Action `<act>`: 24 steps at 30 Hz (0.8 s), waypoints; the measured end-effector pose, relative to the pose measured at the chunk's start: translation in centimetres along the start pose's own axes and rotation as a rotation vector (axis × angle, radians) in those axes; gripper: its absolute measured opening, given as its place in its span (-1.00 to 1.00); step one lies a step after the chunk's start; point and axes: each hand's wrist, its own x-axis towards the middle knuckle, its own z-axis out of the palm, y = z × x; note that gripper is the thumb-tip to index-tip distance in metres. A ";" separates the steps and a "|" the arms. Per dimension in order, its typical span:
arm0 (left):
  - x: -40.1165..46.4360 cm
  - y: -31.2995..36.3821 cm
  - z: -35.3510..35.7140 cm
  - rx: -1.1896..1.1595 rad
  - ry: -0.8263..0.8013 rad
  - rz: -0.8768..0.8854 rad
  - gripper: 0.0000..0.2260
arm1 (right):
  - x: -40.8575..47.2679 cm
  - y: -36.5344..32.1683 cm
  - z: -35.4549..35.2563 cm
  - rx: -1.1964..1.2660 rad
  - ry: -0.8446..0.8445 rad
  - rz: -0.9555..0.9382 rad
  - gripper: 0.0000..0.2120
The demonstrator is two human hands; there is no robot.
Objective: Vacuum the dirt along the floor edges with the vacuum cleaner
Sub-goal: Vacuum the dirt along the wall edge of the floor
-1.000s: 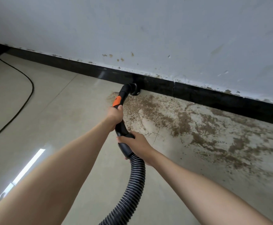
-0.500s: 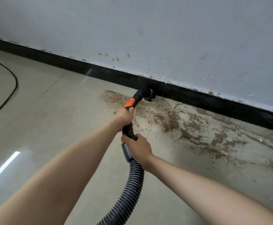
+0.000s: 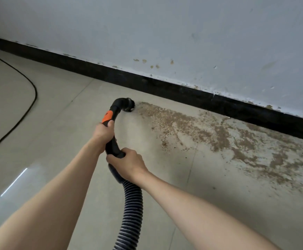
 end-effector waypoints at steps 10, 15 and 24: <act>1.6 -0.8 -0.9 -0.020 -0.018 0.011 -0.64 | 1.6 -0.1 2.0 0.048 0.026 0.011 -0.77; 2.0 0.4 0.2 0.021 -0.043 0.030 -0.64 | 1.8 -0.1 0.9 0.089 0.043 0.023 -0.77; 0.8 2.0 2.9 0.096 -0.093 0.050 -0.64 | 0.7 0.8 -1.6 0.167 0.054 0.048 -0.78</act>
